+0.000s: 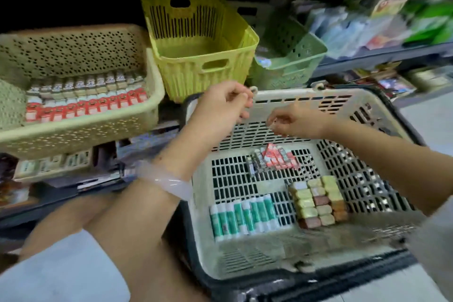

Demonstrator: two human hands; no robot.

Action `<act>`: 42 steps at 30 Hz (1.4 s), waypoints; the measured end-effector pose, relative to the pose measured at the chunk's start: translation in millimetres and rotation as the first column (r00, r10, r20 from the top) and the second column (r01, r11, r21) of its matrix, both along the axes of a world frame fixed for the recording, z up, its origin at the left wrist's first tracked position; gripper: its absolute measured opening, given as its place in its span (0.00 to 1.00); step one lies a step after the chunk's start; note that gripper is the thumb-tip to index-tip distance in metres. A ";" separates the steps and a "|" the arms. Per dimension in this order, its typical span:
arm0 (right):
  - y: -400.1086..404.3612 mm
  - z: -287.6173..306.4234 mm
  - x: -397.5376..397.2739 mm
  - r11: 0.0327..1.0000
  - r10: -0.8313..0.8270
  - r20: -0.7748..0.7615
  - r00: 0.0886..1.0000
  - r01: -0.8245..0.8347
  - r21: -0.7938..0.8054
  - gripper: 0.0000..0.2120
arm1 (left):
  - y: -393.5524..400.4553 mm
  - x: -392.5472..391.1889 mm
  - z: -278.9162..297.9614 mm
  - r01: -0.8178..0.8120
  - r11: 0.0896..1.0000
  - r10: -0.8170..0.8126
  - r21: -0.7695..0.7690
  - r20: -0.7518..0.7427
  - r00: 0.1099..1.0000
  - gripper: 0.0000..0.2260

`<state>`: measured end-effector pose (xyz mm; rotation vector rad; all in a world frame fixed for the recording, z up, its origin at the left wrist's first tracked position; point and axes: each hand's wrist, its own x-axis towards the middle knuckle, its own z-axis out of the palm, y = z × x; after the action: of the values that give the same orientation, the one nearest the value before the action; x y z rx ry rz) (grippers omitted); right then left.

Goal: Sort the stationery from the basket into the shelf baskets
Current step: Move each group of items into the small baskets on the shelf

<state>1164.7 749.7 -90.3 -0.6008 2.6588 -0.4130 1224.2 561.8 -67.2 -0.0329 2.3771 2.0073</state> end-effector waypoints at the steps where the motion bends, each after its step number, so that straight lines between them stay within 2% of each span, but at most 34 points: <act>1: 15.1 -15.7 -2.2 0.999 -0.021 0.037 0.999 0.019 0.044 0.10 | 12.3 -2.6 -7.8 0.019 0.999 -0.018 -0.027 0.048 0.999 0.13; 3: 37.9 -47.8 -7.5 0.990 -0.067 0.096 0.993 0.055 0.128 0.11 | 32.8 -7.9 -28.9 0.062 0.997 -0.052 -0.050 0.177 0.983 0.12; 6: 57.4 -89.9 -16.6 0.960 -0.238 0.129 0.963 0.213 0.183 0.13 | 58.5 -16.5 -65.8 0.086 0.994 -0.056 -0.060 0.394 0.917 0.10; 9: 64.8 -120.8 -24.8 0.899 -0.420 0.130 0.898 0.392 0.196 0.17 | 75.3 -28.1 -104.5 -0.001 0.999 0.027 -0.044 0.595 0.803 0.04; 12: 66.5 -141.3 -26.2 0.853 -0.470 0.060 0.881 0.436 0.288 0.17 | 79.8 -36.2 -139.6 -0.091 0.989 0.148 -0.118 0.705 0.694 0.04; 14: 63.6 -150.6 -23.9 0.863 -0.462 0.069 0.884 0.430 0.267 0.16 | 81.2 -41.1 -160.5 -0.115 0.975 0.220 -0.193 0.718 0.661 0.04; 17: 60.4 -160.1 -24.4 0.879 -0.470 0.107 0.876 0.453 0.152 0.14 | 87.7 -47.8 -180.8 -0.177 0.964 0.267 -0.200 0.715 0.646 0.03; 20: 53.9 -163.0 -24.5 0.893 -0.445 0.213 0.870 0.449 0.029 0.10 | 93.8 -51.2 -195.3 -0.240 0.953 0.299 -0.186 0.713 0.634 0.11; 22: 49.1 -163.7 -22.4 0.886 -0.421 0.306 0.854 0.459 -0.062 0.07 | 93.1 -51.6 -203.6 -0.308 0.927 0.364 -0.214 0.716 0.596 0.17; 26: 43.6 -161.3 -19.6 0.813 -0.425 0.482 0.766 0.557 -0.170 0.05 | 86.8 -51.3 -211.6 -0.422 0.884 0.420 -0.201 0.737 0.529 0.27; 28: 41.4 -161.0 -19.7 0.804 -0.426 0.495 0.758 0.568 -0.178 0.07 | 86.0 -53.4 -211.2 -0.442 0.883 0.402 -0.158 0.741 0.538 0.29; 33: 38.6 -161.6 -17.3 0.813 -0.431 0.475 0.767 0.559 -0.165 0.11 | 87.7 -54.8 -209.9 -0.413 0.896 0.404 -0.163 0.684 0.608 0.23; 42: 37.7 -160.9 -16.5 0.804 -0.451 0.481 0.752 0.576 -0.146 0.12 | 85.5 -61.2 -208.2 -0.454 0.886 0.365 -0.096 0.748 0.554 0.25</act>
<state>1148.2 787.4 -251.2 0.1836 2.3035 -0.9818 1162.9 647.3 -275.5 -1.2773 1.7784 1.7202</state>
